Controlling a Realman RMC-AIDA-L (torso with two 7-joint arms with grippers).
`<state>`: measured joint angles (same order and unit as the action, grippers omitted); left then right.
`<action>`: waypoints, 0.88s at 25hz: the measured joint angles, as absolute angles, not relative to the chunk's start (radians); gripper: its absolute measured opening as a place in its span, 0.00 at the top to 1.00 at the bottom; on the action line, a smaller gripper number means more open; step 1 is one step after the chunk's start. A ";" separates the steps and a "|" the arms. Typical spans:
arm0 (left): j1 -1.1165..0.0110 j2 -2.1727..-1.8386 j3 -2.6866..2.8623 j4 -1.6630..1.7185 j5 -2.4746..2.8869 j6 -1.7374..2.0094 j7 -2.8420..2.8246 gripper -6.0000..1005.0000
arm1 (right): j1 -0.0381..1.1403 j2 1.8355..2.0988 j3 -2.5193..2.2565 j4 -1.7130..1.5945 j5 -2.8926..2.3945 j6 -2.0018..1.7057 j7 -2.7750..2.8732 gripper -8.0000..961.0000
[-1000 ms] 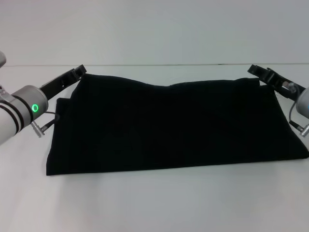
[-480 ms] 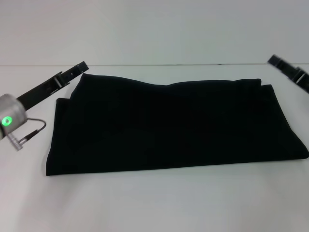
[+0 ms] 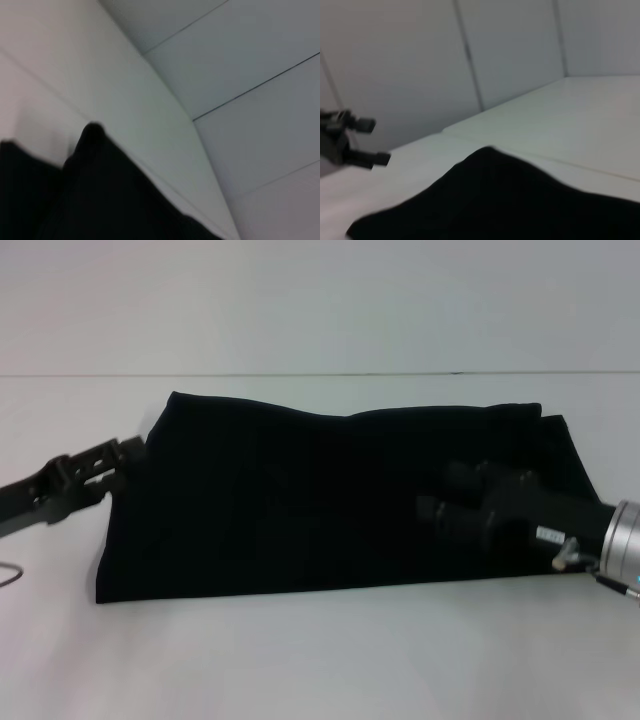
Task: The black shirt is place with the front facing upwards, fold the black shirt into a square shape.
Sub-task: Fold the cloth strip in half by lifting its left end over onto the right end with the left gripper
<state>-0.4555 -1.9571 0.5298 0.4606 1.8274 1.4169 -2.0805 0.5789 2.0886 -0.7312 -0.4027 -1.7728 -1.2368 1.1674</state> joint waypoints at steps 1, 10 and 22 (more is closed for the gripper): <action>-0.440 -1.956 0.534 0.484 1.846 1.437 -2.126 0.12 | 0.578 2.090 -0.751 -0.403 -1.780 -1.240 1.144 0.18; -0.360 -1.966 0.531 0.610 2.016 1.544 -2.501 0.12 | 0.564 2.087 -0.826 -0.427 -1.839 -1.266 1.108 0.18; -0.368 -1.981 0.539 0.579 2.111 1.513 -2.637 0.12 | 0.548 2.087 -0.876 -0.448 -1.854 -1.302 1.090 0.18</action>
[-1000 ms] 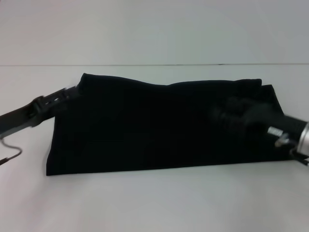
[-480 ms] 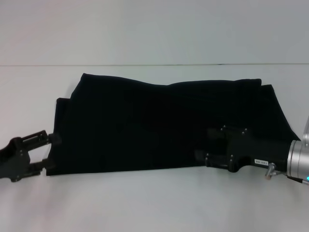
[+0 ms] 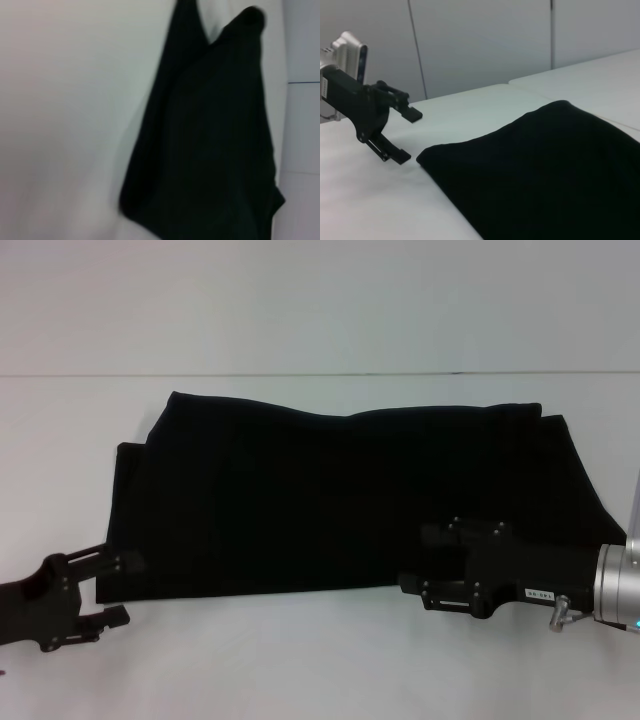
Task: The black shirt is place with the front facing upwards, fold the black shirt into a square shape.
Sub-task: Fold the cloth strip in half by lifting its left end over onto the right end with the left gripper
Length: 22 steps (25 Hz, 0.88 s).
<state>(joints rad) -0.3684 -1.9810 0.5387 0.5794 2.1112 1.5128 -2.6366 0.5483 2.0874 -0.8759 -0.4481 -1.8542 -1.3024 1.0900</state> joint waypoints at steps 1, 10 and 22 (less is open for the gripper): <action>-0.370 -1.982 0.538 0.574 2.118 1.506 -2.638 0.12 | 0.547 2.088 -0.877 -0.448 -1.854 -1.303 1.090 0.18; -0.356 -1.981 0.531 0.564 2.125 1.425 -2.659 0.13 | 0.540 2.088 -0.877 -0.449 -1.855 -1.306 1.089 0.18; -0.358 -1.982 0.528 0.565 2.135 1.367 -2.666 0.15 | 0.540 2.089 -0.872 -0.450 -1.853 -1.306 1.088 0.18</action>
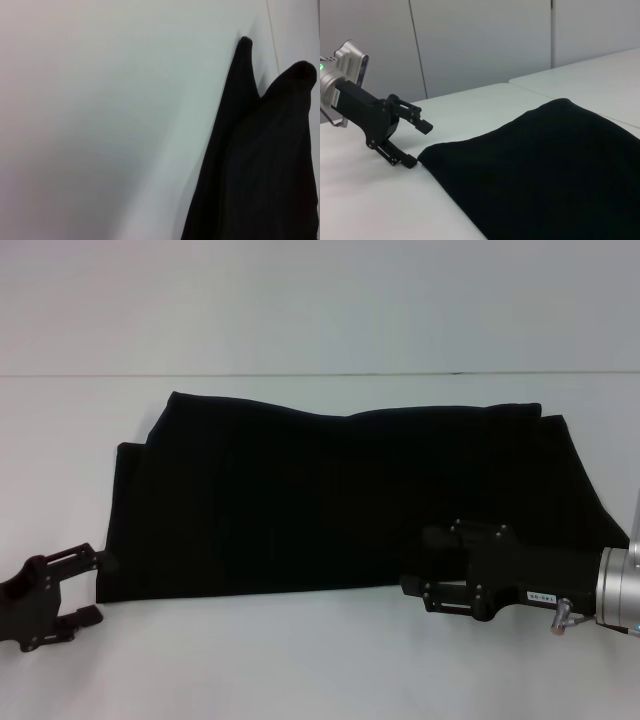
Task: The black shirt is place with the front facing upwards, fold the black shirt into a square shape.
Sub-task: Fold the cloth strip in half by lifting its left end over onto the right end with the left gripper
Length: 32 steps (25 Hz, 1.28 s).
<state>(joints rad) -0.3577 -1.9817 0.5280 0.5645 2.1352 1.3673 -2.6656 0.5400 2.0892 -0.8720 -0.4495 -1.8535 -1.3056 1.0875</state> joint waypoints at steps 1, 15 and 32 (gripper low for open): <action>-0.359 -1.982 0.528 0.565 2.135 1.364 -2.666 0.15 | 0.540 2.089 -0.872 -0.450 -1.854 -1.306 1.087 0.18; -0.374 -1.982 0.534 0.565 2.136 1.328 -2.660 0.18 | 0.540 2.089 -0.872 -0.449 -1.851 -1.311 1.088 0.18; -0.481 -1.993 0.590 0.535 2.143 1.270 -2.622 0.21 | 0.531 2.089 -0.868 -0.449 -1.848 -1.341 1.088 0.19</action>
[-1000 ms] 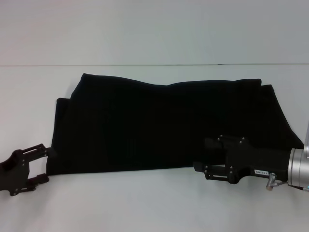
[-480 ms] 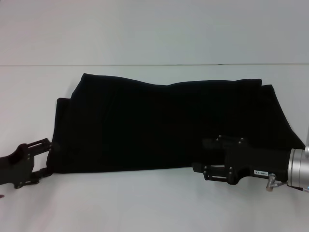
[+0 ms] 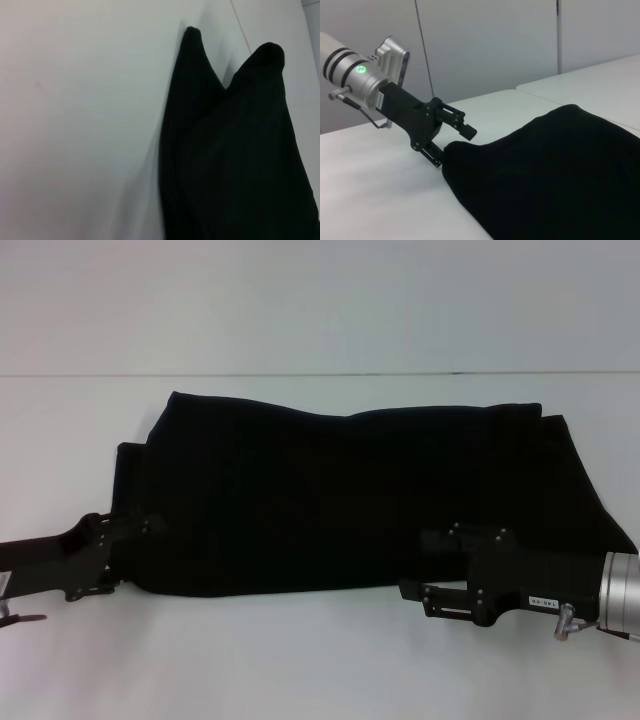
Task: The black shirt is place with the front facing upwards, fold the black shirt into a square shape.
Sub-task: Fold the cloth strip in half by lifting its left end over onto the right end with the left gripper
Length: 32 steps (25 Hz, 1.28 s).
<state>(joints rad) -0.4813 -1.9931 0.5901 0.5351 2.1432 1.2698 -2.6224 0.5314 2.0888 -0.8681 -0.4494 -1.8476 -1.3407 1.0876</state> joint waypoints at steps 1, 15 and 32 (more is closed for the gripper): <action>-0.483 -1.993 0.590 0.535 2.142 1.270 -2.623 0.21 | 0.531 2.089 -0.868 -0.449 -1.847 -1.342 1.088 0.19; -0.490 -1.998 0.624 0.551 2.150 1.249 -2.563 0.40 | 0.525 2.089 -0.854 -0.449 -1.846 -1.365 1.094 0.19; -0.484 -2.005 0.611 0.551 2.141 1.230 -2.545 0.94 | 0.525 2.089 -0.833 -0.449 -1.844 -1.368 1.094 0.19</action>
<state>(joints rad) -0.4840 -2.0052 0.6108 0.5508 2.1413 1.2297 -2.5455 0.5245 2.0891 -0.8335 -0.4495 -1.8436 -1.3676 1.0940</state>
